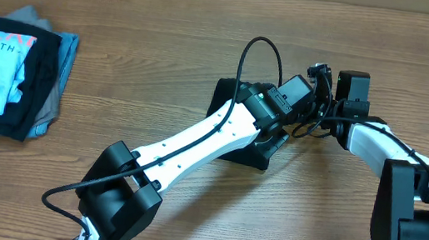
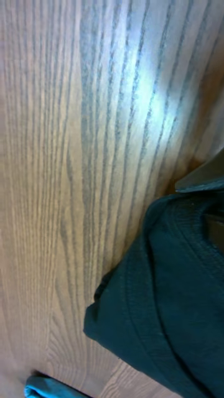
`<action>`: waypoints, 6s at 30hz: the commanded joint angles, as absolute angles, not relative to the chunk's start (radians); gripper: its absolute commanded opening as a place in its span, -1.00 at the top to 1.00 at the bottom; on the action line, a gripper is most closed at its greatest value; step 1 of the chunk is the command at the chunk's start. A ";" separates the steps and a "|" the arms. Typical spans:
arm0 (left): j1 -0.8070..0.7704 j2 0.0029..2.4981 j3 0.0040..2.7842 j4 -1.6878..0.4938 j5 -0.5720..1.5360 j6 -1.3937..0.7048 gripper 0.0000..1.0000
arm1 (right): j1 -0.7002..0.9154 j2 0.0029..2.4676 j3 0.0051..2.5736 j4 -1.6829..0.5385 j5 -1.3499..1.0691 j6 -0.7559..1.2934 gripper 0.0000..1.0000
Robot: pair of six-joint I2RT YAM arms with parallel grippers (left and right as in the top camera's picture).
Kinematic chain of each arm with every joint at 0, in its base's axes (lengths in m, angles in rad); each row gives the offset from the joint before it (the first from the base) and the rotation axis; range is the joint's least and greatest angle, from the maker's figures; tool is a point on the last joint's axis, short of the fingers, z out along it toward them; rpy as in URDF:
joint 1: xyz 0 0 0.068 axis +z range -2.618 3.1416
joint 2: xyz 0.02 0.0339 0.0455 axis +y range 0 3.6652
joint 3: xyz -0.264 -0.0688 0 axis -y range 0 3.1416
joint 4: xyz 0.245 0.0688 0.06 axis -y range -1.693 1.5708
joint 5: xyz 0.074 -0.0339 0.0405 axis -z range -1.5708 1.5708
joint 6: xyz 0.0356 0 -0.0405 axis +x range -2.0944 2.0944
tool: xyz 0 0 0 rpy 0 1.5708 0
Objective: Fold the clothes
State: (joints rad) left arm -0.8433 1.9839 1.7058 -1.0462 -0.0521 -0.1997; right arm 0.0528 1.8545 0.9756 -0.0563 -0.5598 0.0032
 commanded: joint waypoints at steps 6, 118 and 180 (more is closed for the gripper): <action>-0.847 1.992 1.702 -1.055 -0.036 -0.179 0.86 | 0.051 1.860 0.972 0.031 -0.524 -0.001 0.79; -0.526 2.370 1.795 -0.424 0.727 -0.397 0.92 | -0.244 1.734 0.976 -0.219 -0.505 0.210 -1.00; -0.400 2.188 1.184 -0.516 1.007 0.036 0.92 | -0.244 1.734 0.976 -0.219 -0.505 0.210 -1.00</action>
